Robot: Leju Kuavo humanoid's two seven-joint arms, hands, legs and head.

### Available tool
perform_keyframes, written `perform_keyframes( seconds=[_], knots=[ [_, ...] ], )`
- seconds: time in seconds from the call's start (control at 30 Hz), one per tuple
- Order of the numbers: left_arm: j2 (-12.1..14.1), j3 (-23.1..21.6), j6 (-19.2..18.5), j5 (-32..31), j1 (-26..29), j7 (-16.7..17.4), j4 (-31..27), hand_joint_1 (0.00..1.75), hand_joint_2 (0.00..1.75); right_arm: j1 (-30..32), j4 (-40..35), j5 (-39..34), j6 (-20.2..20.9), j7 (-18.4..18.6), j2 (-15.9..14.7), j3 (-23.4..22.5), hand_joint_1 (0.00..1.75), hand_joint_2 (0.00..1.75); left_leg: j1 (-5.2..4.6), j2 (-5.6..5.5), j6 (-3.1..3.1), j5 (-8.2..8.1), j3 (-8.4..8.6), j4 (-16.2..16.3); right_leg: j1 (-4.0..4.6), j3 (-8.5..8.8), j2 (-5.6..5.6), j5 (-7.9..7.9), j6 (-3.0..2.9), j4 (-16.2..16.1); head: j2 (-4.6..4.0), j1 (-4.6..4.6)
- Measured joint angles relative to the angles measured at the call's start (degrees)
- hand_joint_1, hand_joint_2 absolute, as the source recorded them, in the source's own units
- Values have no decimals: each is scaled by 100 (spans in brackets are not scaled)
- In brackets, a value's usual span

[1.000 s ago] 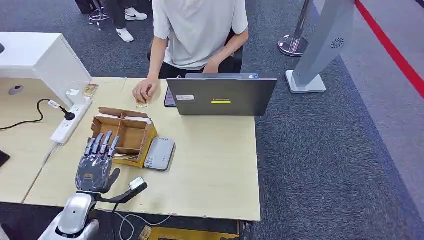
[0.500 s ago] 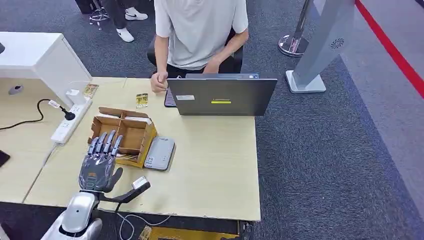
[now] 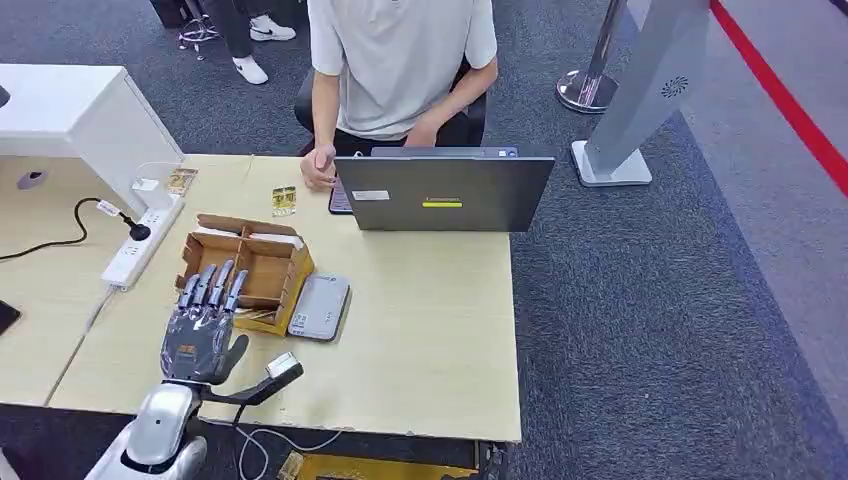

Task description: Pass the card to the sensor for recognition and then transmit it.

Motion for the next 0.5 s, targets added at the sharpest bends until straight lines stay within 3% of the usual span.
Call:
perform_keyframes(
  seconds=[0.5],
  knots=[
    [-90,-2,-356,-31,-115,92,142,0,175,7,0,186,15,31,0,-26,0,175,0,0,0,0,0,0,0,0,0,0,0,0,0,0]
  ],
)
